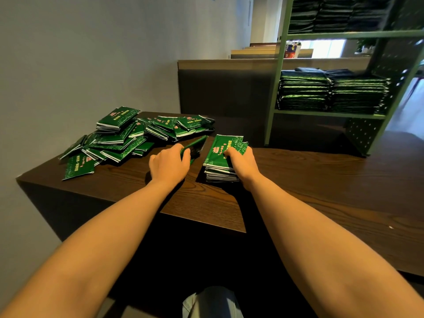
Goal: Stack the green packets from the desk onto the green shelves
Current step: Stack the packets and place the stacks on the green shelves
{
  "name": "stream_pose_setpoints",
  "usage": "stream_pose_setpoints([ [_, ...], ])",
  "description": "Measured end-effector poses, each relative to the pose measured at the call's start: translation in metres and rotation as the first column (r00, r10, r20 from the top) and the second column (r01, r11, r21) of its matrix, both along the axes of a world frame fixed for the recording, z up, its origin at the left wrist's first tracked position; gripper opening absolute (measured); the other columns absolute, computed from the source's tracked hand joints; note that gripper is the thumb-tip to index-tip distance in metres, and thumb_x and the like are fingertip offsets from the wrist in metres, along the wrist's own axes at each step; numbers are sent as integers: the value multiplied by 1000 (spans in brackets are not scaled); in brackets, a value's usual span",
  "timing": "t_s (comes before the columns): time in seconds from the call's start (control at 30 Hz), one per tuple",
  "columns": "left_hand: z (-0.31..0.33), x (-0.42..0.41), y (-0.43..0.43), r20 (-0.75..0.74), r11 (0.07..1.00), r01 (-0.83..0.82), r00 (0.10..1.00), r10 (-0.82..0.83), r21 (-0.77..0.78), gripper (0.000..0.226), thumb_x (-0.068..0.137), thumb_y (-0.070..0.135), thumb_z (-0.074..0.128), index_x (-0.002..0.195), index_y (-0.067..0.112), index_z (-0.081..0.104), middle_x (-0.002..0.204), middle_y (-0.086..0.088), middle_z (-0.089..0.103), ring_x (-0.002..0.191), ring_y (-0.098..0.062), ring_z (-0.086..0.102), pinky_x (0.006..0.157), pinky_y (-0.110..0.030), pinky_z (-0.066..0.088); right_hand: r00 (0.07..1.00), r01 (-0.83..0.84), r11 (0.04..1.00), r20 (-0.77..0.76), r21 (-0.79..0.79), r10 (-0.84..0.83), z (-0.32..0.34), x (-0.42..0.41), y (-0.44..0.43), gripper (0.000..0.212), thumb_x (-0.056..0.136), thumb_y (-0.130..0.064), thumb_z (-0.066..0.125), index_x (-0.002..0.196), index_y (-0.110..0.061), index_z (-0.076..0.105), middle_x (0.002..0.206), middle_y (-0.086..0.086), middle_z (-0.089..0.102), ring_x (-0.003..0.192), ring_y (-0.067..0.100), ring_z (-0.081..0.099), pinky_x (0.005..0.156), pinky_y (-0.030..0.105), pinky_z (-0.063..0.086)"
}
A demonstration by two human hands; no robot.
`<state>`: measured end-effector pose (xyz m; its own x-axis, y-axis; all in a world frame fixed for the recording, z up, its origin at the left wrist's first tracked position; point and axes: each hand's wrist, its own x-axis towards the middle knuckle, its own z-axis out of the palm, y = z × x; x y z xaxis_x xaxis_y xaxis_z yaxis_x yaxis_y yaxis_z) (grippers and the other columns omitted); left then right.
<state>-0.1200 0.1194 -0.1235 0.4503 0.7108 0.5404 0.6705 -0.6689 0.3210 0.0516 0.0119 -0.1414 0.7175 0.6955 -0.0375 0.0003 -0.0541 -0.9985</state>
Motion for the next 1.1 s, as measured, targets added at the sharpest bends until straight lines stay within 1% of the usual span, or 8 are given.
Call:
stream_pose_setpoints([
  [0.13, 21, 8, -4, 352, 941, 118, 936, 1, -317, 40, 101, 35, 49, 72, 8, 57, 67, -3, 58, 65, -22, 53, 58, -31, 39, 1000, -1, 1000, -2, 4, 2, -3, 5, 4, 93, 53, -53, 65, 135, -13, 54, 117, 3, 72, 106, 25, 70, 103, 51, 53],
  [0.3, 46, 24, -23, 661, 600, 401, 684, 307, -693, 33, 95, 36, 62, 72, 18, 47, 69, -3, 42, 64, -16, 38, 59, -29, 32, 1000, 7, 1000, 19, 18, -8, -12, 10, 10, 80, 60, -54, 64, 130, -17, 56, 115, 0, 73, 105, 23, 70, 102, 52, 53],
  [0.47, 30, 31, -34, 416, 768, 283, 909, -23, -574, 38, 96, 42, 58, 73, 12, 59, 66, -5, 51, 63, -21, 47, 56, -30, 30, 998, 36, 999, -53, 41, -34, -2, 1, 5, 78, 75, -70, 59, 135, -20, 55, 117, -2, 71, 108, 22, 69, 105, 48, 50],
  [0.6, 19, 34, -42, 163, 862, 210, 975, -150, -462, 47, 92, 58, 50, 66, 19, 47, 65, 0, 51, 64, -24, 51, 60, -32, 34, 988, 8, 996, -156, 85, 5, -10, 13, 11, 120, 56, -99, 57, 146, -21, 49, 123, 3, 73, 108, 23, 74, 100, 47, 55],
  [0.73, 21, 33, -49, 35, 916, 138, 990, -135, -376, 51, 91, 63, 40, 74, 17, 54, 75, -1, 60, 74, -26, 58, 68, -35, 44, 985, -39, 997, -167, 71, 51, 16, -9, -13, 54, 95, -40, 66, 136, -10, 49, 115, 11, 72, 96, 25, 76, 70, 32, 58],
  [0.87, 25, 22, -44, 91, 937, 108, 992, -82, -333, 38, 97, 41, 40, 68, 18, 49, 73, 0, 56, 77, -27, 55, 66, -33, 37, 967, -66, 993, -238, 97, 87, 13, -3, -13, 63, 84, -27, 71, 139, -4, 50, 108, 14, 76, 84, 24, 78, 62, 31, 58],
  [0.97, 16, 12, -19, 43, 949, -25, 998, 40, -313, 26, 98, 43, 44, 104, 23, 60, 113, -3, 60, 112, -28, 51, 91, -42, 40, 947, -66, 991, -305, 118, 99, 9, 1, -10, 85, 64, -33, 76, 141, -8, 48, 111, 16, 76, 92, 31, 78, 75, 43, 61],
  [1.1, -8, 0, 9, -183, 869, -311, 948, 258, -386, 63, 97, 56, 42, 140, 11, 44, 148, -15, 40, 137, -35, 32, 109, -52, 26, 948, -48, 989, -307, 138, 89, 5, 9, -6, 101, 48, -40, 80, 140, -11, 49, 114, 15, 75, 97, 31, 77, 89, 49, 61],
])
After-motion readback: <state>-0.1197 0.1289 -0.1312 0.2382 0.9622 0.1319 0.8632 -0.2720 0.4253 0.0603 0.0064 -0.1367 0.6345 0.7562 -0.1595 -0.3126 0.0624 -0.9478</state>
